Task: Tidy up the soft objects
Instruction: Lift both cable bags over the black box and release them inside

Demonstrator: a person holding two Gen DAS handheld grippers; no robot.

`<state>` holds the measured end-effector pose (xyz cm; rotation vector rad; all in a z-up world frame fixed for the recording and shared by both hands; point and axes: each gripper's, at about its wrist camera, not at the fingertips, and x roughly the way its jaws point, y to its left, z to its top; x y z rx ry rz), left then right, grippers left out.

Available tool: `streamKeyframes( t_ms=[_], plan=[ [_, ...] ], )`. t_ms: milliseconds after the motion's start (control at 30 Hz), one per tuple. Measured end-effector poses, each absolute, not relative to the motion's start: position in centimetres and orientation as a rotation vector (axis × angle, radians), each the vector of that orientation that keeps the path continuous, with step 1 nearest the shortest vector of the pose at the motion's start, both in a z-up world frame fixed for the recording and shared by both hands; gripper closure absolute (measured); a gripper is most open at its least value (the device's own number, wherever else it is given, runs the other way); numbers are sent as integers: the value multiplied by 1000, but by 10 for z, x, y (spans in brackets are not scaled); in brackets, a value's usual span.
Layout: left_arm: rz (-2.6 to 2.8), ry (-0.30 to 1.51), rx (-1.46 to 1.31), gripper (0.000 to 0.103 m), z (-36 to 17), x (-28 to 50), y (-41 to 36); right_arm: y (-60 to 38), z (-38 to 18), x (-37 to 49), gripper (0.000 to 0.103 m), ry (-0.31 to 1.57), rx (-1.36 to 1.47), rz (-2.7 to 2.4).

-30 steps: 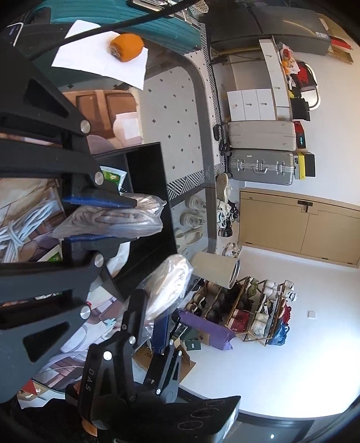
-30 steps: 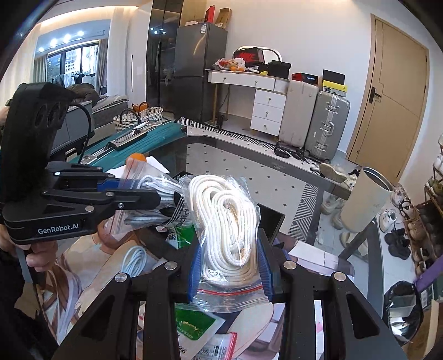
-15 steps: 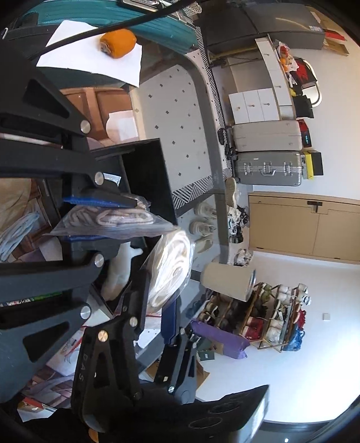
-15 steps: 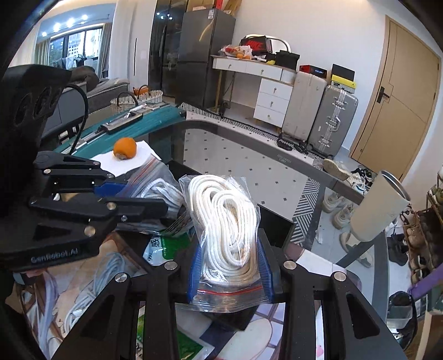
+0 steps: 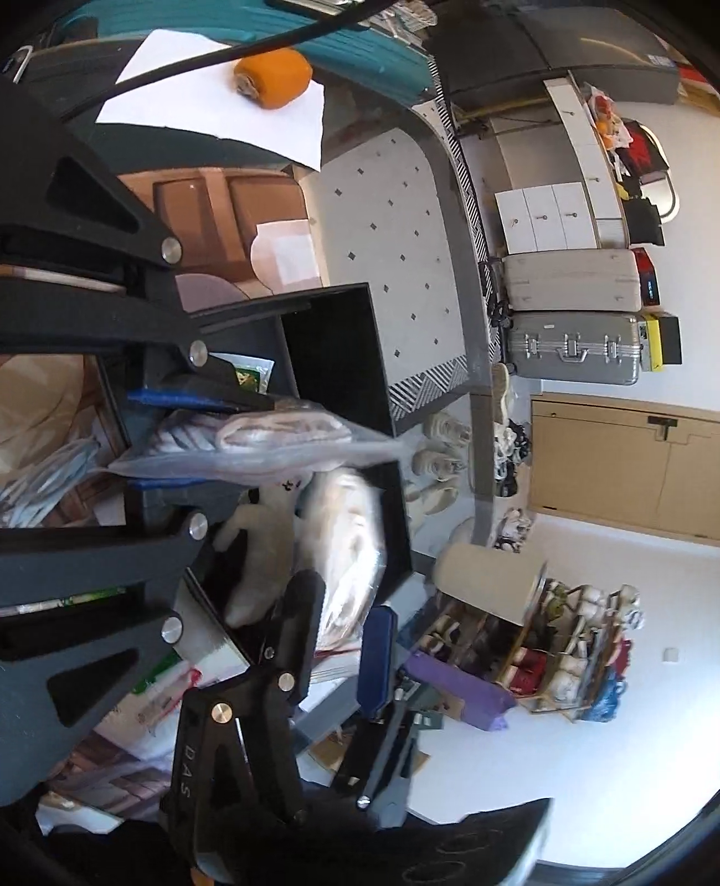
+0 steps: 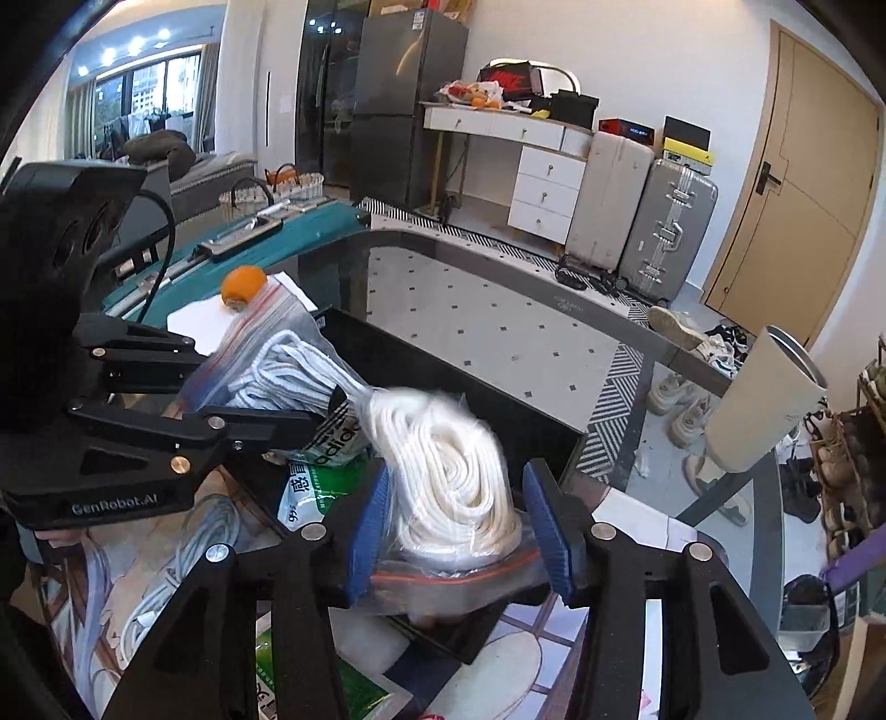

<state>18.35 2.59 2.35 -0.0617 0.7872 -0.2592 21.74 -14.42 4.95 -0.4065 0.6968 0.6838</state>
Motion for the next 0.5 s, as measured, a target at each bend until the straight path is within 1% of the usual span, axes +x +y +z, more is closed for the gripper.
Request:
streamKeyframes(
  t_ms=[67, 133, 167, 200, 267, 300, 367, 467, 500],
  plan=[
    [-255, 779, -80, 84, 27, 181, 29, -147, 52, 214, 52, 699, -392, 690],
    [-259, 758, -92, 79, 32, 177, 31, -155, 57, 213, 50, 689, -372, 683],
    [-269, 750, -99, 72, 35, 177, 31, -158, 59, 212, 48, 687, -359, 686],
    [-275, 743, -107, 70, 38, 175, 32, -160, 60, 211, 48, 683, -356, 675],
    [-286, 725, -132, 70, 42, 172, 35, -163, 62, 209, 47, 678, -367, 640],
    [-296, 719, -145, 65, 44, 171, 36, -165, 62, 208, 47, 678, -367, 634],
    [-342, 731, -176, 61, 43, 173, 33, -169, 63, 207, 47, 680, -365, 622],
    [-387, 769, -169, 59, 37, 178, 17, -177, 65, 205, 47, 680, -363, 598],
    [-402, 774, -159, 54, 35, 179, 10, -180, 65, 204, 47, 683, -361, 590]
  ],
)
